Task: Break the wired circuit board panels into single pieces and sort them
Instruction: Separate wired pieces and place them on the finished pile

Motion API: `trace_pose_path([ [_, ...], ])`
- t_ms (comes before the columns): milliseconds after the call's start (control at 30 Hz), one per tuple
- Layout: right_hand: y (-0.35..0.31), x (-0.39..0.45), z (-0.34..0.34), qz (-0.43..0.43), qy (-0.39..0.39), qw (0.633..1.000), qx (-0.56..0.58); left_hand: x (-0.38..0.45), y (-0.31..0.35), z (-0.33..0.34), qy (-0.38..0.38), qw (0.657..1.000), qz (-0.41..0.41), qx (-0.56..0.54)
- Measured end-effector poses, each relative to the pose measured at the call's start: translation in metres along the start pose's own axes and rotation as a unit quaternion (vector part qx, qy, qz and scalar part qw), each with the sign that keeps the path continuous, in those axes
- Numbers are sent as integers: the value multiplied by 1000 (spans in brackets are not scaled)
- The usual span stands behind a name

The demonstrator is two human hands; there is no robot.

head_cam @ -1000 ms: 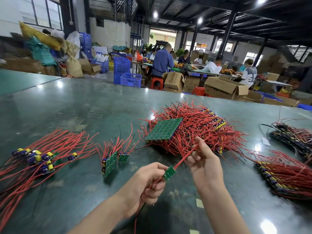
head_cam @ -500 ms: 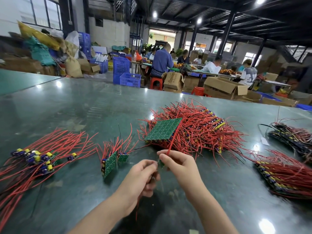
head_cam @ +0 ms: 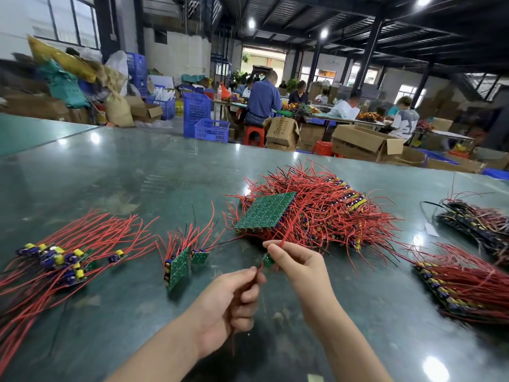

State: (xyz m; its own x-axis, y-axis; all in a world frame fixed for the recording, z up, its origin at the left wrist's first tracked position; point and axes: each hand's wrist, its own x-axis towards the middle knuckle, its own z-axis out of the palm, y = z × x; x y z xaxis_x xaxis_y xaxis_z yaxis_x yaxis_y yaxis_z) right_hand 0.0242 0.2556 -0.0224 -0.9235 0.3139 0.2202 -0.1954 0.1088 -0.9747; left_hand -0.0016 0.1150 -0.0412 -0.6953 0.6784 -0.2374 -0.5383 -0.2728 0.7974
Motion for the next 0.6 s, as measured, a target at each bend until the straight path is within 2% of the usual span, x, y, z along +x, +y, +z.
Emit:
trace_pose_path([
  [133,-1,3,-6,60,-47,993,95,-3,3,1,-56,997,-37,-39],
  [200,-1,3,-5,60,-47,994,82,-3,3,0,-54,998,-25,-18],
  [300,-3,2,-6,50,-44,996,65,-3,0,0,-35,999,19,29],
  [467,-4,1,-5,53,-34,998,25,0,-5,0,0,998,37,50],
  [600,0,1,-1,38,-7,999,-28,4,-14,2,88,976,101,169],
])
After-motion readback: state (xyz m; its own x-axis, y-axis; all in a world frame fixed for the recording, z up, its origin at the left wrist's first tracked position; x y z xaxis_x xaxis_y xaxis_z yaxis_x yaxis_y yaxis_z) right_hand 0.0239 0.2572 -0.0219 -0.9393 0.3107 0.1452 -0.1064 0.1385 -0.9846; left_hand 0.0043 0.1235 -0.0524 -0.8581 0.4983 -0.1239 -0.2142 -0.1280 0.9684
